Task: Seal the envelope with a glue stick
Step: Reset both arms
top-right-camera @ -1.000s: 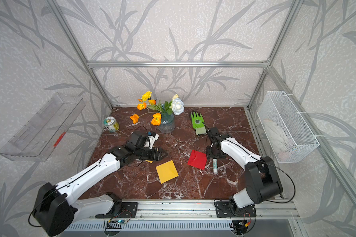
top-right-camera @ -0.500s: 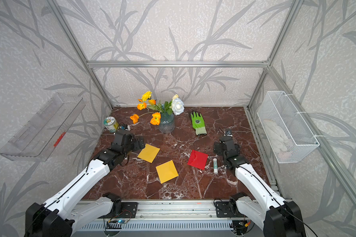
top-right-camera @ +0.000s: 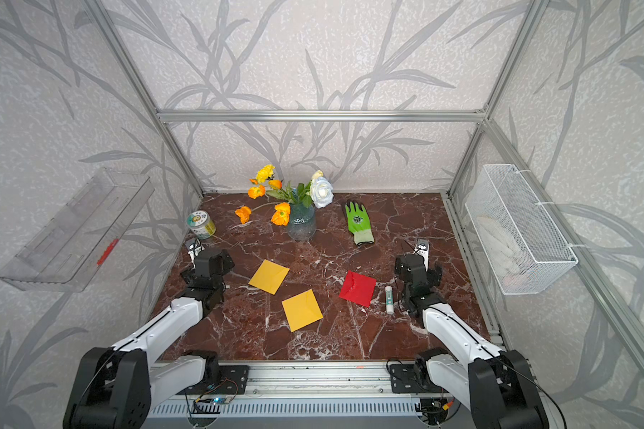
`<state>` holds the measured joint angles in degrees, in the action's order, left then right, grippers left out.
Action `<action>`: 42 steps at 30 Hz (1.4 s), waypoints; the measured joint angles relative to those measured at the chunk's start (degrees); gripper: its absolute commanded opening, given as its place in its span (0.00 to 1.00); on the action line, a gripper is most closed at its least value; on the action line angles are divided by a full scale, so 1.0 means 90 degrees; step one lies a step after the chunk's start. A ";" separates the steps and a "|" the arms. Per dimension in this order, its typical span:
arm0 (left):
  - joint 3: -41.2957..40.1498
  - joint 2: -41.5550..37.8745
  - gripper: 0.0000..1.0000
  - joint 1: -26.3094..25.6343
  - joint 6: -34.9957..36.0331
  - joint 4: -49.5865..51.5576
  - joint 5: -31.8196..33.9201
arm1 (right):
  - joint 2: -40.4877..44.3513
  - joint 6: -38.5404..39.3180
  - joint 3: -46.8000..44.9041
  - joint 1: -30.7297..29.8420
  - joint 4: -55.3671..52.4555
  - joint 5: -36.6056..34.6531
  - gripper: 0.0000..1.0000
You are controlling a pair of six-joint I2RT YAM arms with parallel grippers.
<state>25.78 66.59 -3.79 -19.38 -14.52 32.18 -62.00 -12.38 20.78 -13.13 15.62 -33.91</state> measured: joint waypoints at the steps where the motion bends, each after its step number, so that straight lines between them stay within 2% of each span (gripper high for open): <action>1: -0.0036 0.0102 1.00 0.0022 0.0085 -0.0240 0.0002 | -0.0066 0.0007 -0.0083 0.0012 0.0168 0.0000 0.99; 7: -0.0425 0.0855 1.00 0.0153 0.0578 -0.1834 0.0019 | -0.0809 0.0367 -0.0262 0.0063 0.1239 0.0002 0.99; 11: -0.0680 0.1498 1.00 0.0330 0.0663 -0.2703 0.0044 | -0.1401 0.0833 -0.0323 0.0240 0.2526 0.0308 0.99; 15: -0.0699 0.1710 1.00 0.0381 0.1022 -0.3281 -0.0600 | -0.2159 0.1081 -0.0590 0.0583 0.3806 0.1117 0.99; 18: -0.0869 0.2273 1.00 0.0345 0.1355 -0.4447 -0.1095 | -0.2574 0.1214 -0.0678 0.0704 0.4194 0.1656 0.99; 21: -0.0797 0.2419 1.00 0.0352 0.1443 -0.4065 -0.1338 | -0.3067 0.1343 -0.0355 0.0697 0.4260 0.1933 0.99; 24: -0.0631 0.2460 1.00 0.0352 0.1486 -0.4124 -0.1392 | -0.3043 0.1416 0.0022 0.0690 0.4002 0.2118 0.99; 27: -0.0471 0.2438 1.00 0.0352 0.1484 -0.3966 -0.1411 | -0.3067 0.1486 0.0041 0.0680 0.4252 0.2215 0.99; 42: -0.0459 0.2421 1.00 0.0352 0.1486 -0.3730 -0.1428 | -0.3009 0.1506 0.0068 0.0680 0.3857 0.2329 0.99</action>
<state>21.65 88.38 -0.62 -6.00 -48.10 19.33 -89.08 1.17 21.39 -7.01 50.33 -12.95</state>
